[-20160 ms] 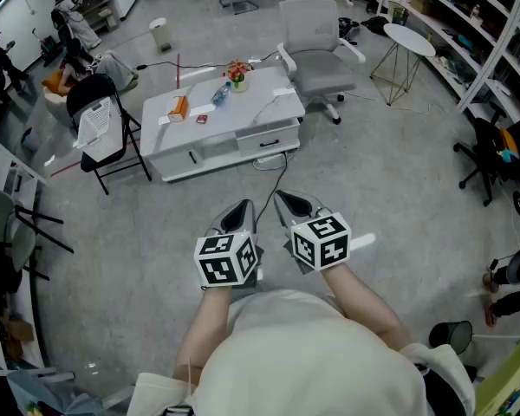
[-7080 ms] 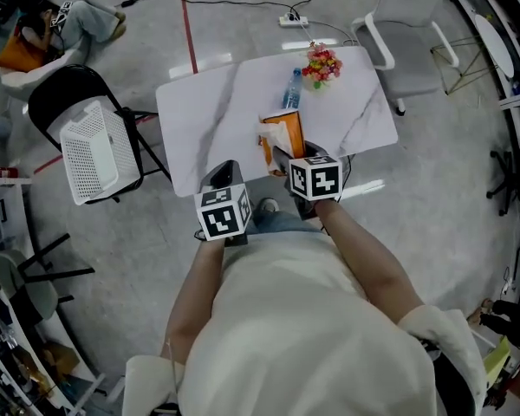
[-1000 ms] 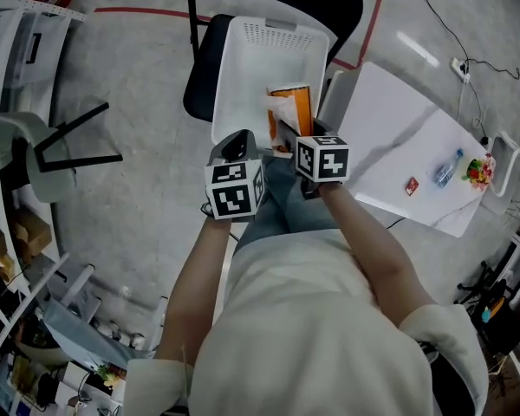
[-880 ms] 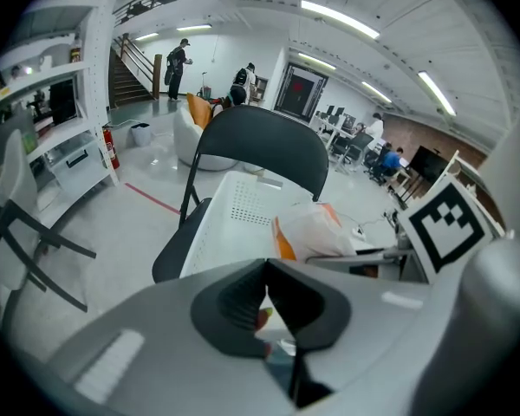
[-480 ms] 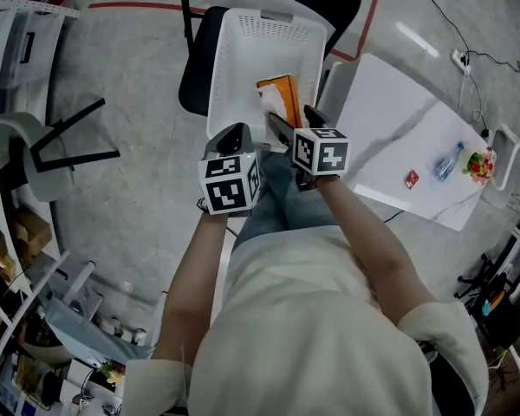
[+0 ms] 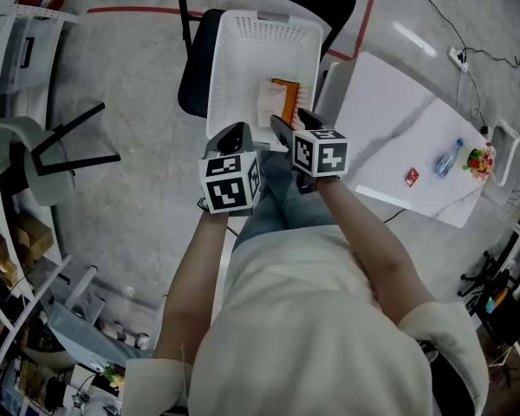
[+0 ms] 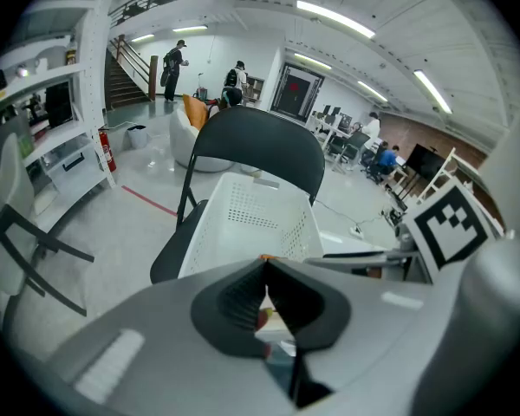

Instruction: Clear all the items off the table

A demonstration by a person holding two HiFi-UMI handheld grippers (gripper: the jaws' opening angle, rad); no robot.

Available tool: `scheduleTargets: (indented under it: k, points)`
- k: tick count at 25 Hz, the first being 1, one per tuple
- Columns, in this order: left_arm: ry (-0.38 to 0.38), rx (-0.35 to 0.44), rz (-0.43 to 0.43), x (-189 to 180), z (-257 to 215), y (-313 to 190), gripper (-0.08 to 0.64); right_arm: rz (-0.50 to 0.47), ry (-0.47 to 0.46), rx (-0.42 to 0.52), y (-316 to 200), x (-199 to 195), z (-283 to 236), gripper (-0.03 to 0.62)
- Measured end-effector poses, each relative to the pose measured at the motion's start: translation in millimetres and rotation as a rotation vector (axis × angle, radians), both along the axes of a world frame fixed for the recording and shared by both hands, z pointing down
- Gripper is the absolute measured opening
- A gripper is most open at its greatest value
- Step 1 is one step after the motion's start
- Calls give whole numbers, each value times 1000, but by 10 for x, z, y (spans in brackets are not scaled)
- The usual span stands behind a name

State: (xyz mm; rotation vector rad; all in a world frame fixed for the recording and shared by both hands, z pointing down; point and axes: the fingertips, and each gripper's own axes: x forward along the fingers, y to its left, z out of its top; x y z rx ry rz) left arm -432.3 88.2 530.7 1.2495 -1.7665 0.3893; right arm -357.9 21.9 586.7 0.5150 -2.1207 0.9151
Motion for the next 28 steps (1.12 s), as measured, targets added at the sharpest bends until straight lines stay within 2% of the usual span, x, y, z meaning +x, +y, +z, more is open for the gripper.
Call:
scheduleTargets:
  k: [5, 7, 8, 9, 18, 23, 28]
  points:
    - [-3, 4, 1, 3, -24, 26, 9, 8, 18, 29, -3, 41, -44, 195]
    - [-4, 5, 1, 11, -35, 41, 9, 21, 25, 43, -21, 68, -77, 106]
    - [-3, 5, 1, 16, -38, 47, 9, 25, 25, 46, -25, 78, -92, 32]
    - [-2, 6, 3, 22, -40, 53, 9, 25, 24, 47, -24, 85, -105, -3]
    - [12, 16, 16, 78, -92, 75, 9, 31, 36, 75, 2, 169, -163, -2]
    - [-8, 46, 69, 140, -181, 75, 8, 39, 30, 67, 56, 217, -196, -2]
    - [12, 62, 30, 121, -231, 118, 8, 43, 21, 71, 108, 234, -247, -2]
